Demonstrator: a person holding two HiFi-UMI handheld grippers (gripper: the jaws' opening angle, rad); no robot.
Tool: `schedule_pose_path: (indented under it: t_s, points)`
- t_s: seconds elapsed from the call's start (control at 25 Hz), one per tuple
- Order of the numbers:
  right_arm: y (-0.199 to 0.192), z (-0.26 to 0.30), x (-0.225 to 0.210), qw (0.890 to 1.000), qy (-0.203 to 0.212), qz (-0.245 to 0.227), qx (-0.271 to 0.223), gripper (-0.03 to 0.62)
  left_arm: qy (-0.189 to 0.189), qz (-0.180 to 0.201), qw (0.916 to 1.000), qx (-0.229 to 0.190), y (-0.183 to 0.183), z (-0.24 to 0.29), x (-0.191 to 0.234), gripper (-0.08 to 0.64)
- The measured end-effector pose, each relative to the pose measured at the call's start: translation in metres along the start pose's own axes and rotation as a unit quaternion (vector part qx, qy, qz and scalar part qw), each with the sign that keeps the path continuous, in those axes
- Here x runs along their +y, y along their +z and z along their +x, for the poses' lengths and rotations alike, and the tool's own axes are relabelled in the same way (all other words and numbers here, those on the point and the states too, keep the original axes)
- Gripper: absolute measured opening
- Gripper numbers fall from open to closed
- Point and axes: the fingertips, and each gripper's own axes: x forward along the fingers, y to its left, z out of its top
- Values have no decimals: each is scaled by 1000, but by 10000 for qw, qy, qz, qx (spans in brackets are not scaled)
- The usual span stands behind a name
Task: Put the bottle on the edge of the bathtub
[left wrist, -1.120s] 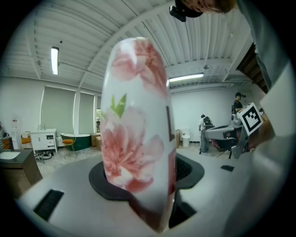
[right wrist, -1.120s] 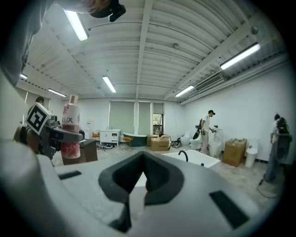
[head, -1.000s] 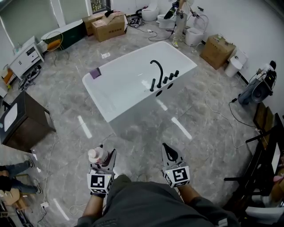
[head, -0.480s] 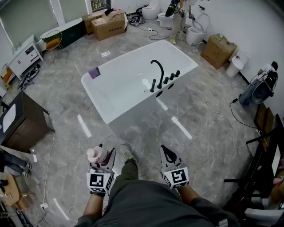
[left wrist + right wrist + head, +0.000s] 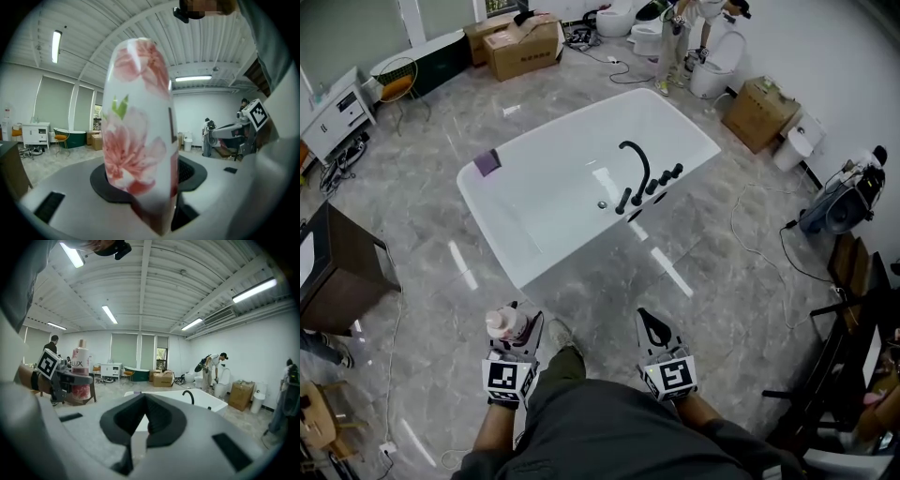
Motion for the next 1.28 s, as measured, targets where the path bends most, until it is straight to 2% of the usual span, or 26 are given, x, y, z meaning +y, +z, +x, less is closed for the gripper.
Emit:
schedule_pose_path:
  t_s: [0.2,0.4,0.56,0.76,1.08,1.28]
  points:
    - [27,79,-16,9997,190,-124,89,0,-133,39,9998,161,5,61,40,232]
    - [47,143,-31,9993,291,-144,165,0,-293,37,9995,107,17,111,74,231]
    - [53,179,-44,9989,396,-149,178,0,-431,277,9987,31,27,148,88,230]
    - [43,202,-75,9974,629,-180,318,0,-471,192,9987,-9,27,188,80,229]
    - [24,244,-114,9857,1534,-569,397,0,-344,525,9980,-89,29,238,63,231]
    - [10,269,-137,9809,1764,-682,450,0,-287,555,9980,-53,16,261,59,232]
